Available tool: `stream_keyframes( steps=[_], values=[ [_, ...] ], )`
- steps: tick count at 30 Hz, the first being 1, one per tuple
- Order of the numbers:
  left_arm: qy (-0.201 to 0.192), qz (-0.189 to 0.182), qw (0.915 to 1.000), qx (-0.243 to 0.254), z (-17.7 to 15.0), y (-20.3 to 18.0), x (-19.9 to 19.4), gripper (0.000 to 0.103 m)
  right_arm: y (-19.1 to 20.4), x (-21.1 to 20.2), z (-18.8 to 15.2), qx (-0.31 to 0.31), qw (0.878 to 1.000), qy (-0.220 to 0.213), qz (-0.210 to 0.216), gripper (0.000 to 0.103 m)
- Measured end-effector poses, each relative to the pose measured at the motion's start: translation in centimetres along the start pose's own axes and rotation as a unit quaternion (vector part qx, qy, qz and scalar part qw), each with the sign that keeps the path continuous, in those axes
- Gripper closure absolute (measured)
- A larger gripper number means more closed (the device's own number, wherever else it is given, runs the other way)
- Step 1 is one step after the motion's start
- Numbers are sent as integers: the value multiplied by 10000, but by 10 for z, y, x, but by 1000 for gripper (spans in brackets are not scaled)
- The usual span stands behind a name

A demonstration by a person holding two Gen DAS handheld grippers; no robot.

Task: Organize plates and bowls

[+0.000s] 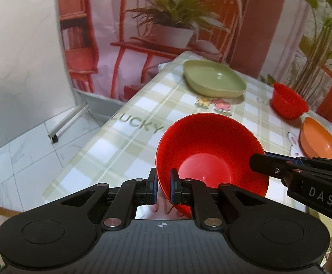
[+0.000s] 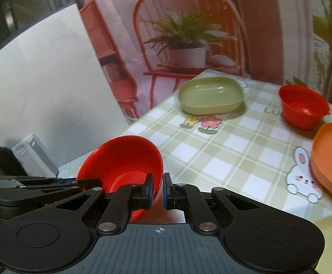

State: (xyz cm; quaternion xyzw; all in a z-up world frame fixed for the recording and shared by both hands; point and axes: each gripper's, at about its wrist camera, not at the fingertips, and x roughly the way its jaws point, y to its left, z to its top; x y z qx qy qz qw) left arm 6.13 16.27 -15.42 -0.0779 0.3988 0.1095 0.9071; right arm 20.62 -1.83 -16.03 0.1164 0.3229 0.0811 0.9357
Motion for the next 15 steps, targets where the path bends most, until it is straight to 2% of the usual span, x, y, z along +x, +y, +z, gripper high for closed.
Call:
stream_keyframes(
  steps=[15],
  values=[
    [-431, -484, 9947, 793, 40, -81, -13, 92, -70, -54, 29, 790, 9933, -718, -437, 96]
  ],
)
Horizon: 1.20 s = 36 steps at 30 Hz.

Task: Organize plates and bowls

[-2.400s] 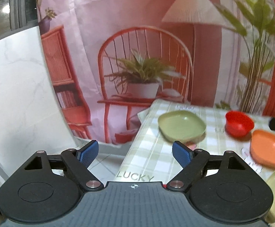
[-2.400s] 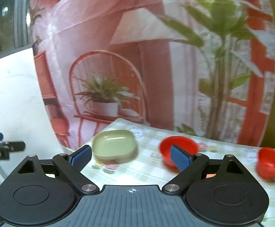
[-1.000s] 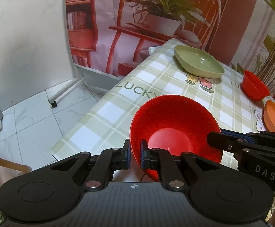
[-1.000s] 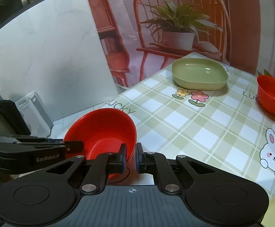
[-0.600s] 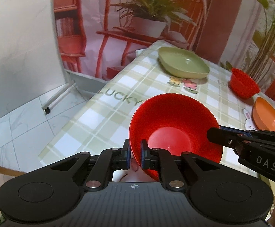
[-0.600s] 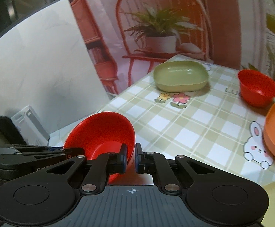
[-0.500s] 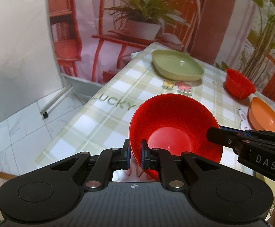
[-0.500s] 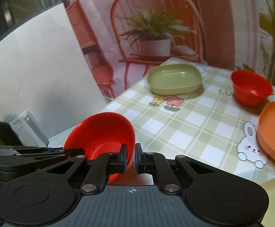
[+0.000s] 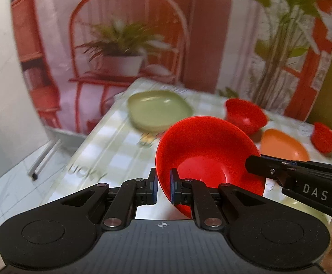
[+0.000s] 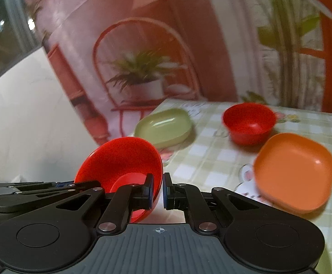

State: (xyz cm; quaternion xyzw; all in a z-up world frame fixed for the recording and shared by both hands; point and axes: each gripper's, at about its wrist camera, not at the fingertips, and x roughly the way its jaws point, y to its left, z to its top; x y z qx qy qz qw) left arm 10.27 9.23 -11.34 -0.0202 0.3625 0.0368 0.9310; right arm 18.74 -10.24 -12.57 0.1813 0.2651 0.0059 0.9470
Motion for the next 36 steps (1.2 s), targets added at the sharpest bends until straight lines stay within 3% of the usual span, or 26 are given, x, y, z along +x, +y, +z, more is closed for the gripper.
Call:
stream_keyframes(
  steps=[17, 36],
  values=[
    [-204, -462, 9976, 479, 48, -84, 12, 92, -70, -36, 43, 557, 9963, -482, -435, 96],
    [-272, -773, 9945, 651, 85, -117, 25, 91, -101, -44, 88, 705, 9942, -494, -638, 96]
  ],
)
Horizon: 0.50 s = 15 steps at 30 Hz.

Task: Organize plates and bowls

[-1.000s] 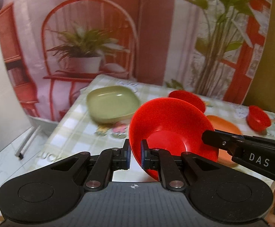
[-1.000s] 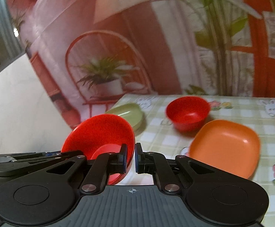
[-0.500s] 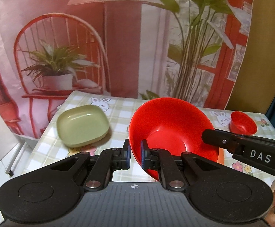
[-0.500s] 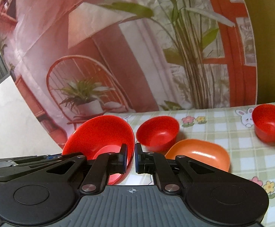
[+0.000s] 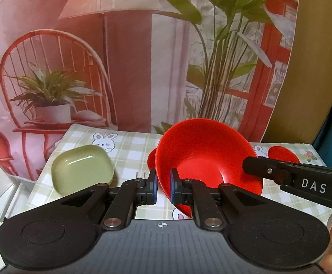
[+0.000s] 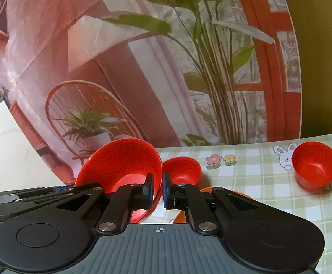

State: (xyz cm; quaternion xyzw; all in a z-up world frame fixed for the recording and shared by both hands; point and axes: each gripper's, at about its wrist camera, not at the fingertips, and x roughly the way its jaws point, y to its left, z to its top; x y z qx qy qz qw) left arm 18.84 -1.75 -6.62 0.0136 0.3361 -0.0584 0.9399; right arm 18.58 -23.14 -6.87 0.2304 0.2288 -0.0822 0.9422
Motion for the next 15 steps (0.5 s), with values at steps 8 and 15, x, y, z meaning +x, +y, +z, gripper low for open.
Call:
stream_keyframes(
  steps=[8, 15],
  values=[
    [58, -64, 10000, 34, 10, -1, 15, 91, -7, 13, 13, 75, 9999, 87, -80, 95],
    [161, -129, 9998, 50, 18, -3, 33, 91, -17, 27, 20, 129, 9997, 167, -138, 95]
  ],
)
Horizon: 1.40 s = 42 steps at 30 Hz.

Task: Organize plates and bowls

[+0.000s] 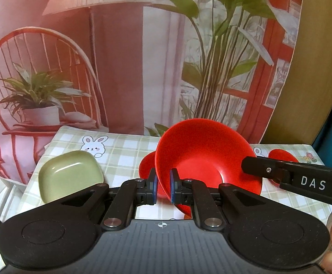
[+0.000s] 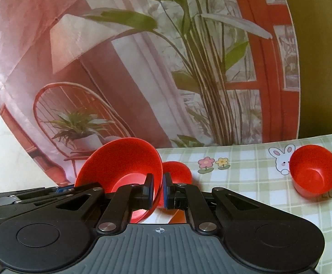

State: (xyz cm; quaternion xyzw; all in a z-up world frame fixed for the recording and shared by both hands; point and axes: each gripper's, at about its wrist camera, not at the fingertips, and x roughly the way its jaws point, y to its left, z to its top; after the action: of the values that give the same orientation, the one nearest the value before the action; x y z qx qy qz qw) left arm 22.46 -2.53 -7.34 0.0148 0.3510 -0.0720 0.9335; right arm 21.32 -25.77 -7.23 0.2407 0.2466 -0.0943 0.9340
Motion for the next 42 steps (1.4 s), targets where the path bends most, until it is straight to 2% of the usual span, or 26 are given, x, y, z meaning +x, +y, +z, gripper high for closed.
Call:
stream_keyframes(
  steps=[16, 33, 42],
  values=[
    [231, -78, 9995, 205, 15, -13, 46, 91, -31, 35, 12, 236, 9994, 184, -151, 95],
    [296, -290, 9991, 77, 25, -14, 80, 91, -48, 62, 22, 268, 9988, 214, -341, 95],
    [434, -58, 9990, 9, 25, 1, 108, 91, -43, 106, 20, 138, 9982, 483, -333, 95]
  ],
)
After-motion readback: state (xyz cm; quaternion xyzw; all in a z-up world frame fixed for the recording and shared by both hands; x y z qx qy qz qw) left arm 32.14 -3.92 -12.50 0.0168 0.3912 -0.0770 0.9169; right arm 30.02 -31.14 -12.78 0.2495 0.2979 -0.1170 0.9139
